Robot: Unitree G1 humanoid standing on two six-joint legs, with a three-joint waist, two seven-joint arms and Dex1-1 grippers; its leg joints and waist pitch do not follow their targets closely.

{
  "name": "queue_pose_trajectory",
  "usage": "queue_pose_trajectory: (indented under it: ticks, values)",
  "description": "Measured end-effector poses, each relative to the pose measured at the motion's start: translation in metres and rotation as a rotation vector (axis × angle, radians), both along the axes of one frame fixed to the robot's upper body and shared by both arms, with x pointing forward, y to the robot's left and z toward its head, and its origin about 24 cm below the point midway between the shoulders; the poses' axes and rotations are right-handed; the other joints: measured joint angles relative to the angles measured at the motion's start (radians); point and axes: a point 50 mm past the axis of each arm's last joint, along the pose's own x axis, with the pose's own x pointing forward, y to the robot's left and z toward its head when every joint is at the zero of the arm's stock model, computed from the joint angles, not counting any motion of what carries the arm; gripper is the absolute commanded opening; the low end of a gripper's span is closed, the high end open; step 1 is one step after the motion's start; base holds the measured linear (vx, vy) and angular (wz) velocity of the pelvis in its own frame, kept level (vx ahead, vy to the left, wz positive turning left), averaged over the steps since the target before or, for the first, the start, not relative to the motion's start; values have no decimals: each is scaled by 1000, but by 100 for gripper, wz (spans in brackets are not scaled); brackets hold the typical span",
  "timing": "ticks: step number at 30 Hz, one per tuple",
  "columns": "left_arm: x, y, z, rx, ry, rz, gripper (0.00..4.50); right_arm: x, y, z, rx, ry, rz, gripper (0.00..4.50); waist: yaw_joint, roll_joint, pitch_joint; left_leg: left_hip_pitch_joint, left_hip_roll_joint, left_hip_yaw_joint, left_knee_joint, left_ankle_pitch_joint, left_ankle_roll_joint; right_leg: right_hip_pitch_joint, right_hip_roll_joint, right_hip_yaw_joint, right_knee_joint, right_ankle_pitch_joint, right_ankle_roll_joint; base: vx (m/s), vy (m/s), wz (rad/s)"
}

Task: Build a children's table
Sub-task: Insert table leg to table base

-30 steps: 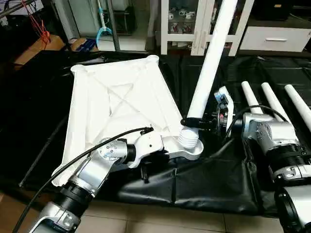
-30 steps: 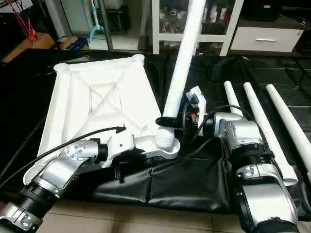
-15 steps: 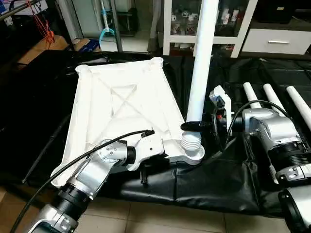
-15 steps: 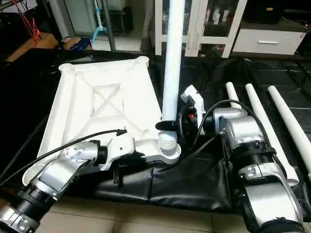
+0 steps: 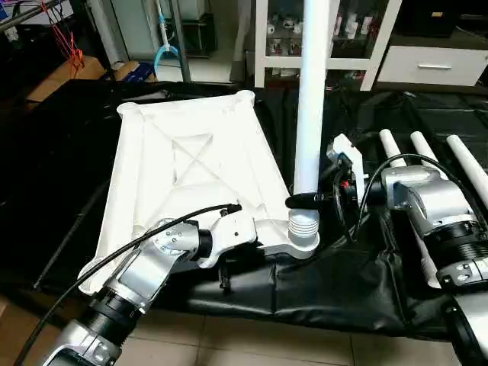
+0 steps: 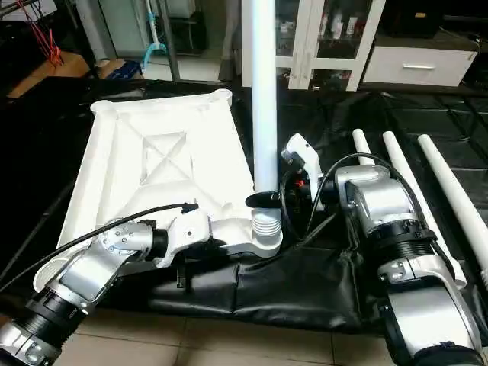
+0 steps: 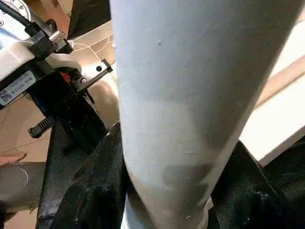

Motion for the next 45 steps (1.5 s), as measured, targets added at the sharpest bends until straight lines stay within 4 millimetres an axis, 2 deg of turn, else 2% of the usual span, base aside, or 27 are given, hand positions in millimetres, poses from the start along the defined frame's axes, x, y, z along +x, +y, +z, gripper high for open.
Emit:
queue_pose_trajectory:
  ticks: [15, 45]
  values:
    - [0, 0, -1, 11, -3, 6, 0, -5, 12, -3, -63, -75, 86, 186, -1, -3, -2, 4, 0, 0, 1, -3, -5, 4, 0, 0, 1, 0, 0, 0, 0, 0]
    - [1, -1, -1, 8, -13, -8, 0, -16, 0, -3, -75, -67, 83, 186, 1, 0, -3, 4, 0, 0, 3, -3, -5, 5, 0, 0, 2, 0, 0, 0, 0, 0]
